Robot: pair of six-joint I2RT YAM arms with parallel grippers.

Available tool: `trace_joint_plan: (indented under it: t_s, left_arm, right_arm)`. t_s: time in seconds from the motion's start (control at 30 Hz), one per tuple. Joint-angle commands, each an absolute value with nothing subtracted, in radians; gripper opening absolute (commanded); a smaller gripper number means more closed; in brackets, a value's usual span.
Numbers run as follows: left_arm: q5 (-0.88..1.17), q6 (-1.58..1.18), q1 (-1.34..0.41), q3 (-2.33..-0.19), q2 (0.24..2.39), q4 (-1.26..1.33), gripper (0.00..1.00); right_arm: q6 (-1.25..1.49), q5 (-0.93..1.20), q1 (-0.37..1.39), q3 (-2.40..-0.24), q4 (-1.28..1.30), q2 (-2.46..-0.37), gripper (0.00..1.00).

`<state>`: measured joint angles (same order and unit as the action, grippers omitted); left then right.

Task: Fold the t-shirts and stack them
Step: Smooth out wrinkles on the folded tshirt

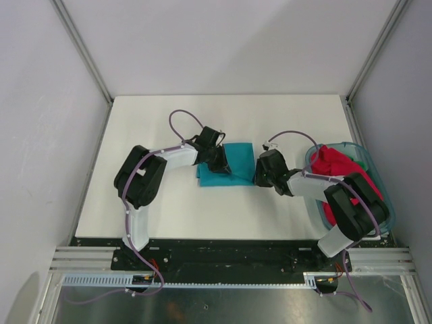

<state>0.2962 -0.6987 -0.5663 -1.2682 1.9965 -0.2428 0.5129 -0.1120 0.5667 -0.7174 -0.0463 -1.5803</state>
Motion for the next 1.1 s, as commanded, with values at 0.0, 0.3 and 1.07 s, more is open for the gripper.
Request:
trace_joint_plan:
  t_s: [0.0,0.3,1.07]
  left_arm:
    - [0.293,-0.674,-0.555,-1.293,2.000,-0.233,0.13]
    - [0.303,-0.668,-0.555,-1.294,1.980,-0.233,0.15]
    - [0.304,-0.683,-0.566,-1.097,1.808,-0.228,0.13]
  right_arm:
    - [0.545,-0.127,0.554,-0.730,0.008,-1.620,0.30]
    - [0.544,-0.156,0.534,-0.768,0.174,-1.521,0.29]
    - [0.563,-0.134,0.637,-1.002,0.233,-1.608,0.30]
